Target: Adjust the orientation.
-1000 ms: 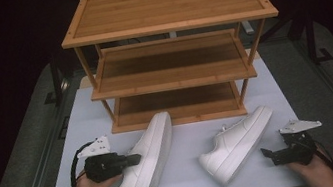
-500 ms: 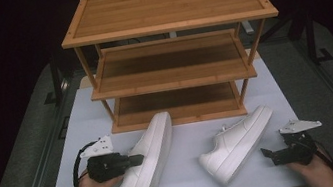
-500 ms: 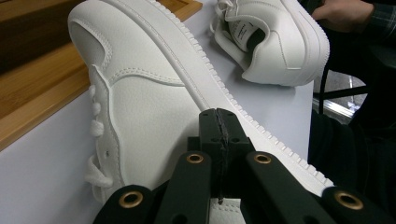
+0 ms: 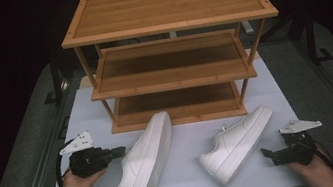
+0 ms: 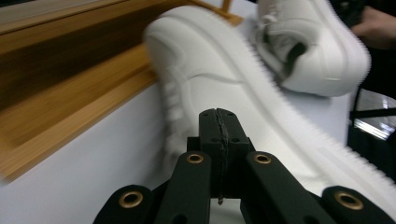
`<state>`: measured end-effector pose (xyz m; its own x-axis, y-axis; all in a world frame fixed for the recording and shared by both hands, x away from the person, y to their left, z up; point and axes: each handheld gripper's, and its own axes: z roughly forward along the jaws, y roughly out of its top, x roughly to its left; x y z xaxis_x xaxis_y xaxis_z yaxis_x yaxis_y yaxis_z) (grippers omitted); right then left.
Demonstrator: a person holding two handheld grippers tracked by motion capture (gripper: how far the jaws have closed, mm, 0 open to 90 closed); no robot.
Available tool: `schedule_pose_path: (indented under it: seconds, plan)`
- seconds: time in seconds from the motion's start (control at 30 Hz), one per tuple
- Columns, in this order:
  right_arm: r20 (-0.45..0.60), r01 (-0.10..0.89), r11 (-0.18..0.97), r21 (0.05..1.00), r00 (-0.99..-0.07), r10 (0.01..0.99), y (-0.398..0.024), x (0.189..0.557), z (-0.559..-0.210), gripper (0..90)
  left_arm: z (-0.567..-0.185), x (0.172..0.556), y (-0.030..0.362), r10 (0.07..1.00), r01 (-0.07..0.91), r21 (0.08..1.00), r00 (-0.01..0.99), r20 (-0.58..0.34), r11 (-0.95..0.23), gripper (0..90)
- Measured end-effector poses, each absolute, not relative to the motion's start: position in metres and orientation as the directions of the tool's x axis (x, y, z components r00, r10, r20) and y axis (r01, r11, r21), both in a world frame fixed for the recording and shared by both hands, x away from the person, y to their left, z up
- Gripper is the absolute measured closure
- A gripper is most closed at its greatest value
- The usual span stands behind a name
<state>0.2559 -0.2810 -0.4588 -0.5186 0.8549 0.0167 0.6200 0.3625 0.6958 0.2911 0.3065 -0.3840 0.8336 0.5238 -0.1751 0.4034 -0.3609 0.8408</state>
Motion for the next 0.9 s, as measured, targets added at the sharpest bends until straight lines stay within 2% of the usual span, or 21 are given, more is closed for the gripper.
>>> schedule_pose_path:
  seconds: [0.13, 0.23, 0.47, 0.9]
  plan:
    - [0.017, 0.62, 0.363, 0.696, -0.519, 0.855, -0.281, 0.256, -0.459, 3.5, -0.401, 0.299, 0.314, 0.563, 0.456, 0.804, 0.805, -0.189, -0.382, 90.0]
    - [0.017, 0.62, 0.363, 0.696, -0.519, 0.855, -0.281, 0.256, -0.459, 3.5, -0.407, 0.301, 0.311, 0.552, 0.469, 0.792, 0.808, -0.206, -0.391, 90.0]
    - [0.017, 0.62, 0.362, 0.696, -0.519, 0.855, -0.281, 0.256, -0.459, 3.5, -0.405, 0.296, 0.297, 0.511, 0.445, 0.797, 0.835, -0.205, -0.408, 90.0]
    - [0.017, 0.62, 0.362, 0.696, -0.518, 0.855, -0.281, 0.256, -0.459, 3.5, -0.4, 0.292, 0.282, 0.441, 0.419, 0.832, 0.864, -0.242, -0.364, 90.0]
